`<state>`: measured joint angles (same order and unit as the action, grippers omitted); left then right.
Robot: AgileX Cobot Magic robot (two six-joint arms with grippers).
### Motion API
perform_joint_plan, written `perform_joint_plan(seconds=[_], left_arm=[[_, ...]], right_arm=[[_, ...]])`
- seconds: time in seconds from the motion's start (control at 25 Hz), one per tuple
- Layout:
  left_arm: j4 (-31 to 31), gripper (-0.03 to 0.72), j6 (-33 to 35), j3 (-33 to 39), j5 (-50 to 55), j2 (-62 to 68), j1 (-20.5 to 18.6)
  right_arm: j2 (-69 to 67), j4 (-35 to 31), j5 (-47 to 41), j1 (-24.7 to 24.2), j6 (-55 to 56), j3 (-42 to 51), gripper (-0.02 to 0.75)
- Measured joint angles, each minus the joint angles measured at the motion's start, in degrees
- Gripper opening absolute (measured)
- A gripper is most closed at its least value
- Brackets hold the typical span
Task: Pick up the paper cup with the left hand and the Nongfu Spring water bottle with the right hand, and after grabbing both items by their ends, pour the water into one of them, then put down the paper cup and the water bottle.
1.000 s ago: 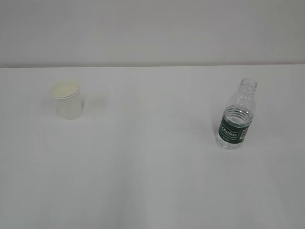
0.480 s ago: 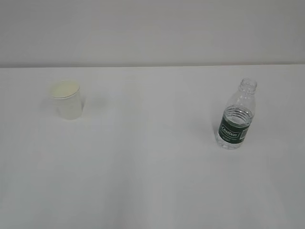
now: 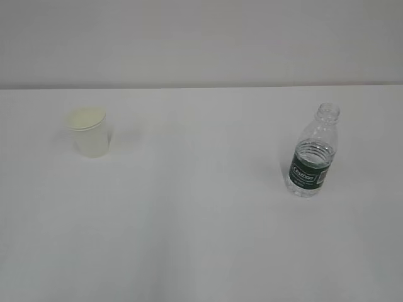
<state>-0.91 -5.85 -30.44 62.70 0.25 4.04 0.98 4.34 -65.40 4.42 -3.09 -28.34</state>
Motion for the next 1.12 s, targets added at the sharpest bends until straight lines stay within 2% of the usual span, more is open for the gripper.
perform_joint_plan(seconds=[1.12], left_arm=[[0.00,0.592,0.00,0.00,0.00,0.00,0.00]], right_arm=[[0.00,-0.10,1.55,0.00,0.00,-1.32,0.545]])
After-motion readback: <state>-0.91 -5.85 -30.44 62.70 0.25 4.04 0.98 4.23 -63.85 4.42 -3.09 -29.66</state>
